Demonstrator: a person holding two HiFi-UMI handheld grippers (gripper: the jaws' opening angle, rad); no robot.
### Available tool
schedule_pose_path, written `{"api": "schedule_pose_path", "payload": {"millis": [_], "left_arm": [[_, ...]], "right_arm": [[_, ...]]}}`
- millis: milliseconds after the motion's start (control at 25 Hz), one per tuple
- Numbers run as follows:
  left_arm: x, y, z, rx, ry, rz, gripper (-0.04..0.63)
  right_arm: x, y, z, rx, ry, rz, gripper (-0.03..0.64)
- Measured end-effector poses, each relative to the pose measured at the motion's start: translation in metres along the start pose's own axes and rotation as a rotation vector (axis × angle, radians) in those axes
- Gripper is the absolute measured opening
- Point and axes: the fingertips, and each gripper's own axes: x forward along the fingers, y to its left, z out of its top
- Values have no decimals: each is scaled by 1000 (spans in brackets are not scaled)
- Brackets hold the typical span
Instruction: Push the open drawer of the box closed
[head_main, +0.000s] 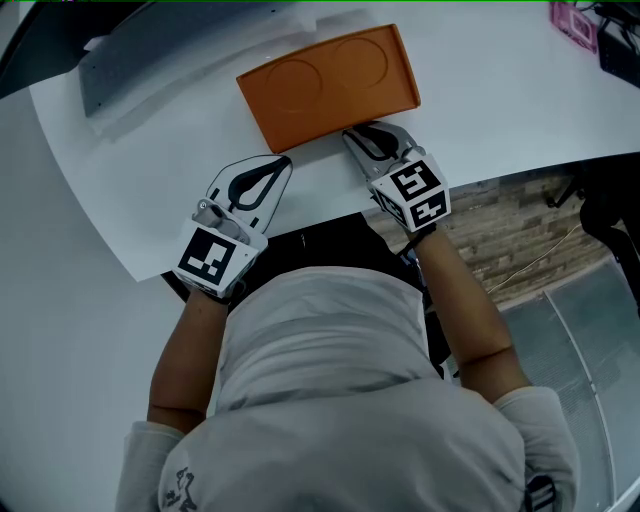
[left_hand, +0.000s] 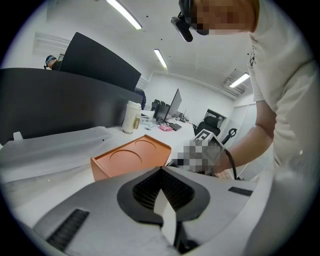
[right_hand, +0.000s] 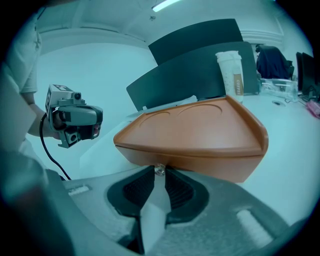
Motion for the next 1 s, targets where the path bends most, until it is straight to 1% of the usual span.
{"api": "schedule_pose_path", "payload": {"millis": [200, 400, 600, 800, 1000], "left_arm": [[-1, 0, 0, 4, -4, -5, -2], [-3, -2, 2, 14, -9, -13, -2], [-11, -6, 10, 35, -30, -23, -2], [-30, -15, 25, 70, -59, -34, -2], [-53, -25, 49, 125, -112, -60, -2]], "right_arm": [[1, 1, 0, 10, -5, -5, 72], [-5, 2, 1, 16, -15, -13, 98], [-17, 9, 5, 9, -22, -36, 106], [-39, 22, 18, -14, -49, -78, 106], [-67, 36, 38, -35, -97, -141, 106]]}}
